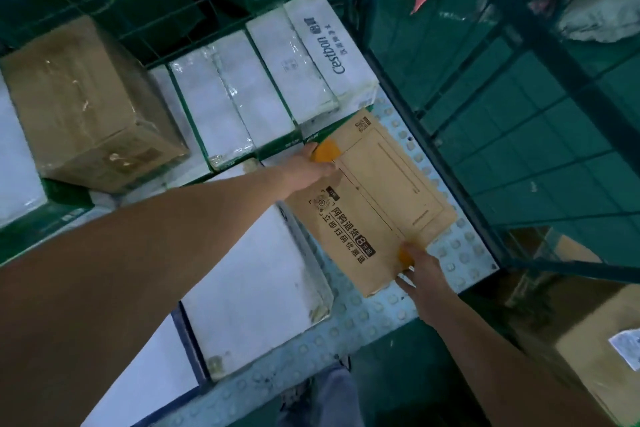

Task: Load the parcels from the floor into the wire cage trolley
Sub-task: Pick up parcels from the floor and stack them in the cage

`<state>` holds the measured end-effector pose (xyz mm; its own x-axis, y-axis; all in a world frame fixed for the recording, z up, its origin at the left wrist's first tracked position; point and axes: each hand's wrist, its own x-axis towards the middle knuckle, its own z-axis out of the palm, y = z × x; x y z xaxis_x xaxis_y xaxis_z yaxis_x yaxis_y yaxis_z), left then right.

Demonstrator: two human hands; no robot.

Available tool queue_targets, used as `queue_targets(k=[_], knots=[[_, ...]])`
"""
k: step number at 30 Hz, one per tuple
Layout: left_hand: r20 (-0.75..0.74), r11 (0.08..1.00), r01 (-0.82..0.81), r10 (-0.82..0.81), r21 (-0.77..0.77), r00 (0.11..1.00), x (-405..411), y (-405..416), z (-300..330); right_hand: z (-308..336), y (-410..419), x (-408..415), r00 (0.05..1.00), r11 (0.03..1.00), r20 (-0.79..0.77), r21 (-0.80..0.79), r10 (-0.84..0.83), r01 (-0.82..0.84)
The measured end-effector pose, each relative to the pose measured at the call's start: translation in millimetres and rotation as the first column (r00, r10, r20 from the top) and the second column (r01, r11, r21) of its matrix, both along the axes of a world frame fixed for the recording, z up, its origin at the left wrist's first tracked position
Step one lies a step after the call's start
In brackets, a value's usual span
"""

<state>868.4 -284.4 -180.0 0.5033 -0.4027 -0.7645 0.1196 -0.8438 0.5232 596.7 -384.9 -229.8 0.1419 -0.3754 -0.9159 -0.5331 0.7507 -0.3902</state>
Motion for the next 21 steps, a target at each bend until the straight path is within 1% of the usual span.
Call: queue_targets(k=[2, 4, 6, 8, 10, 11, 13, 15, 18, 21], knots=[[0.022, 1.000, 0.024, -0.024, 0.012, 0.999, 9.7, 3.3, -14.8, -9.9, 2.2, 13.6, 1.000, 0.999, -0.012, 0.041, 0.029, -0.028], [0.061, 0.999, 0.037, -0.039, 0.033, 0.997, 22.5, 7.4, -26.0, -25.4, 5.6, 26.5, 0.992, 0.989, 0.008, 0.087, 0.123, -0.123], [0.085, 0.997, 0.055, -0.060, 0.054, 0.995, 32.7, 12.8, -35.7, -36.9, 11.7, 37.8, 0.991, 0.987, 0.045, 0.096, 0.127, -0.130], [0.113, 0.991, 0.070, -0.083, 0.117, 0.990, 37.3, 21.4, -47.1, -48.1, 19.5, 52.1, 0.982, 0.979, 0.080, 0.102, 0.169, -0.177], [0.133, 0.971, 0.129, -0.157, 0.200, 0.979, 41.5, 31.9, -77.8, -56.1, 27.0, 65.6, 0.956, 0.953, 0.104, 0.105, 0.273, -0.284], [0.114, 0.957, 0.164, -0.195, 0.238, 0.974, 42.9, 39.0, -99.7, -60.8, 30.9, 72.6, 0.943, 0.940, 0.117, 0.103, 0.313, -0.325], [0.058, 0.938, 0.217, -0.241, 0.271, 0.969, 28.1, 45.5, -94.6, -65.5, 35.8, 84.4, 0.929, 0.923, 0.125, 0.124, 0.349, -0.364], [0.039, 0.922, 0.242, -0.266, 0.303, 0.963, 15.4, 50.3, -92.9, -64.5, 39.3, 90.0, 0.909, 0.899, 0.105, 0.137, 0.403, -0.415], [0.042, 0.900, 0.278, -0.309, 0.337, 0.950, 6.8, 53.2, -103.2, -64.2, 36.6, 88.1, 0.889, 0.882, 0.071, 0.115, 0.452, -0.457], [0.045, 0.903, 0.269, -0.300, 0.334, 0.953, 0.9, 53.4, -110.5, -67.8, 33.3, 80.5, 0.891, 0.884, 0.045, 0.117, 0.451, -0.453]])
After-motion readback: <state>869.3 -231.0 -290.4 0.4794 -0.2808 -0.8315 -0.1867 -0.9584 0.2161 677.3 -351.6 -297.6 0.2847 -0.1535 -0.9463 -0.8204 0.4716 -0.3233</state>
